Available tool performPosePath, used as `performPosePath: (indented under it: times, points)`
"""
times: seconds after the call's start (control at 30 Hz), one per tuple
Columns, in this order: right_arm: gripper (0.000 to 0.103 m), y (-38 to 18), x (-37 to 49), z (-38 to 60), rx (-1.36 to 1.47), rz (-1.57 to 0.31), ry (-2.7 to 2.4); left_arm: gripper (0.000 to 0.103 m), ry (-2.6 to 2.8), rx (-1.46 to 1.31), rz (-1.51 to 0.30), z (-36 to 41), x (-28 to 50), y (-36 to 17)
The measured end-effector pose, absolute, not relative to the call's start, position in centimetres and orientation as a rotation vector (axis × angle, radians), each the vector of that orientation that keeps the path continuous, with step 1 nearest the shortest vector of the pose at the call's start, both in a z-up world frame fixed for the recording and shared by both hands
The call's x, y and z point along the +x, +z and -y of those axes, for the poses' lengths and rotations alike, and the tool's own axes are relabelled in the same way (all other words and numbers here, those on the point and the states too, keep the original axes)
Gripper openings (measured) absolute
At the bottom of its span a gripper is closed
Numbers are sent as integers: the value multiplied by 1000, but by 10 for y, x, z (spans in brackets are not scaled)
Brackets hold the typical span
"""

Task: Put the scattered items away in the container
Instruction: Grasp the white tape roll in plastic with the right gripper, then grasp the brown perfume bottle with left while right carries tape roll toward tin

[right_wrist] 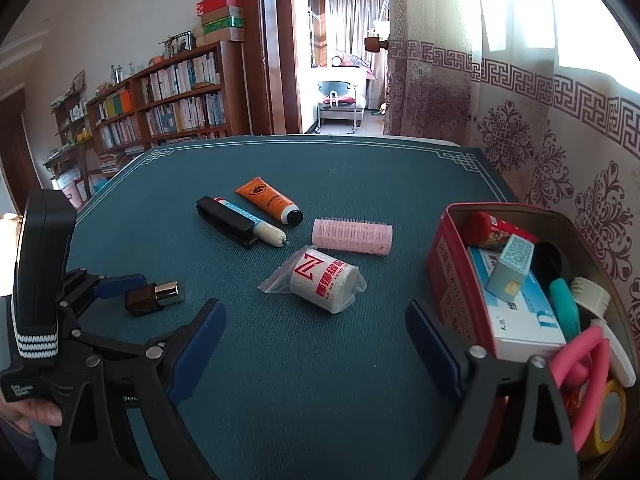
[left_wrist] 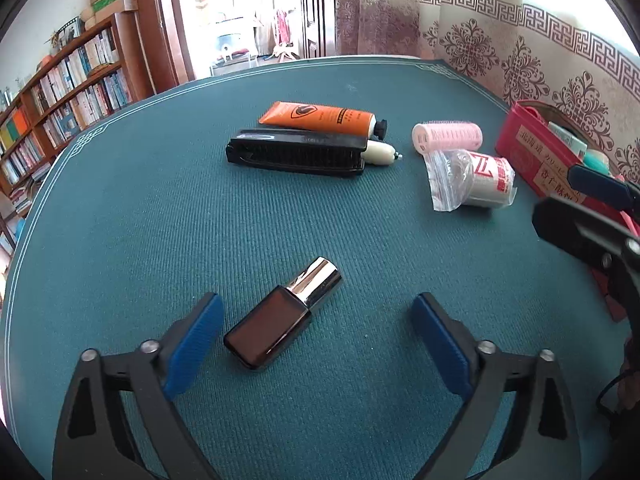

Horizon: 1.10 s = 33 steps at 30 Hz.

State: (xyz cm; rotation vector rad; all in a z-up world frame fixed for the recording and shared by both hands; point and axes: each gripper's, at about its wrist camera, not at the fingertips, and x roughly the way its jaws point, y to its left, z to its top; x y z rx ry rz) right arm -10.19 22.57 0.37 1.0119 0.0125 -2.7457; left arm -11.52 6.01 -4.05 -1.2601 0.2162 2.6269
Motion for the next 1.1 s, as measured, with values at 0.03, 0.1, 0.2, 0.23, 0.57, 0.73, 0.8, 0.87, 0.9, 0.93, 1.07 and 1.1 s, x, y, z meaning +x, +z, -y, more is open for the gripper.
performPosePath:
  times: [0.03,0.1,0.2,0.23,0.57,0.73,0.8,0.87,0.9,0.93,1.07,1.1]
  points:
    - [92,2,-108,-225,1032,6,-2750,103,2625,-1259,-194,-58,-116,-40]
    - [90,0,-119,-224,1063,14,-2762,103,2630,-1261,-196,-56,-115,-40]
    - [85,-4,-135,-221,1118,19,-2766,103,2631,-1261,-198,-57,-114,-41]
    - [83,-6,-140,-221,1143,34,-2759,103,2632,-1261,-202,-57,-114,-41]
    - [56,-26,-161,-209,1279,24,-2760,103,2631,-1261,-202,-57,-115,-41]
    - [51,-20,-147,-207,1233,38,-2755,103,2637,-1260,-201,-58,-114,-41]
    - [51,-11,-135,-206,1172,30,-2780,100,2637,-1253,-200,-58,-114,-41]
    - [51,1,-122,-205,1094,18,-2807,89,2636,-1226,-201,-59,-111,-39]
    - [51,8,-115,-205,1053,15,-2819,79,2635,-1211,-204,-60,-110,-38]
    - [51,14,-107,-206,1016,16,-2832,75,2632,-1197,-206,-61,-109,-36]
    - [51,36,-79,-217,895,58,-2889,21,2620,-1165,-159,-58,-107,-32]
    - [51,41,-73,-221,868,75,-2902,21,2611,-1165,-126,-55,-108,-32]
